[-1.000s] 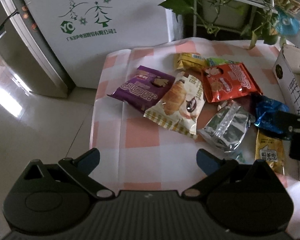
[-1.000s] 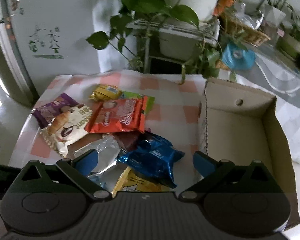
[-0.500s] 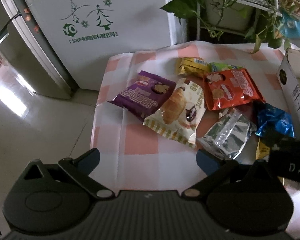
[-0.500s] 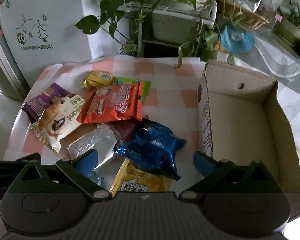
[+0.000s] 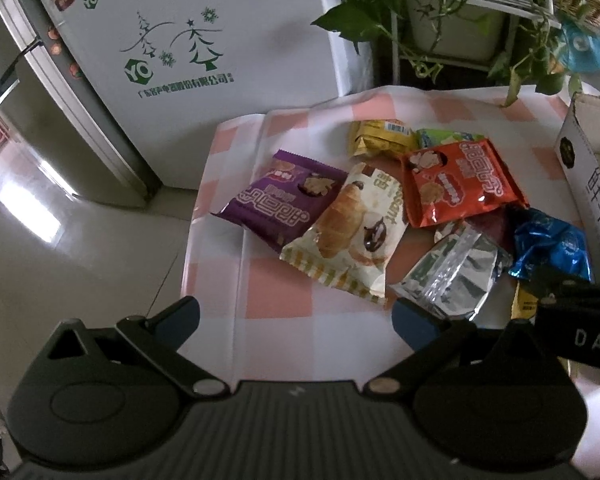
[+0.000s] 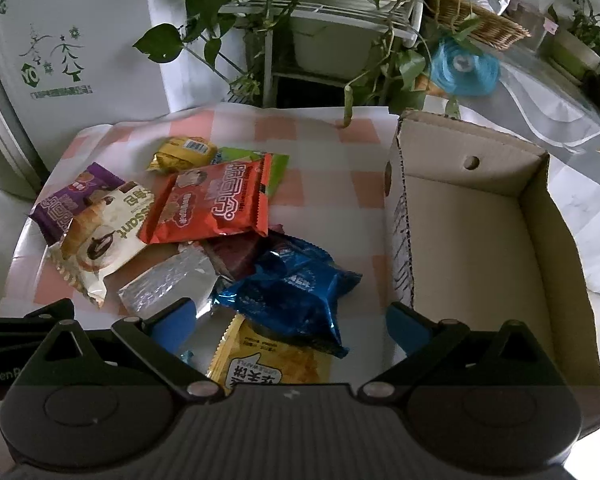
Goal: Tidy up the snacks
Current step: 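Move the right gripper over the pile toward the blue foil packet, then close the right gripper on the blue foil packet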
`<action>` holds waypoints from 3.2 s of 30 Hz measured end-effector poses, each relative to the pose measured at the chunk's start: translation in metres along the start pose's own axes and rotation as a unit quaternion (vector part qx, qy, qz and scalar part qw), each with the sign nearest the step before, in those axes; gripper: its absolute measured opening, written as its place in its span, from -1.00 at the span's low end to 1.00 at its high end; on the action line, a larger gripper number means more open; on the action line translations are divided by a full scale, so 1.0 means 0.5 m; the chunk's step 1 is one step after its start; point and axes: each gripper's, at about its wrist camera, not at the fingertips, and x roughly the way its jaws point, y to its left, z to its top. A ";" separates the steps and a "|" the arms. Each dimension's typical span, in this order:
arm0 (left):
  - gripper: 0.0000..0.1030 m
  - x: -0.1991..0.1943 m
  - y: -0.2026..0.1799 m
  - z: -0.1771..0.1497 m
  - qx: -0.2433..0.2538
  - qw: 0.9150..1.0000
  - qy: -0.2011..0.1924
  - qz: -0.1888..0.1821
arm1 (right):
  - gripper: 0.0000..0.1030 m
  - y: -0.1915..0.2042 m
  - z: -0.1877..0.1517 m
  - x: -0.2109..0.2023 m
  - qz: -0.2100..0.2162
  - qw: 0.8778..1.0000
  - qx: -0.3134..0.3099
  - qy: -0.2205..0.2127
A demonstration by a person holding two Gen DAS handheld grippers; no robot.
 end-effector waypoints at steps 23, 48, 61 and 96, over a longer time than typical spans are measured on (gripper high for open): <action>0.97 0.005 0.002 0.000 0.002 1.000 0.002 0.010 | 1.00 0.008 -0.002 0.003 0.003 1.000 -0.006 0.001; 0.97 0.001 -0.028 -0.034 0.036 0.999 -0.001 -0.021 | 1.00 -0.032 -0.034 -0.004 0.065 0.997 -0.051 0.004; 0.97 0.010 -0.066 -0.055 0.059 0.995 0.007 -0.075 | 1.00 -0.092 -0.024 -0.054 0.162 0.983 -0.074 -0.045; 0.99 0.060 -0.086 -0.096 0.087 0.988 0.008 -0.125 | 0.43 -0.087 0.057 0.077 0.215 0.962 -0.169 -0.003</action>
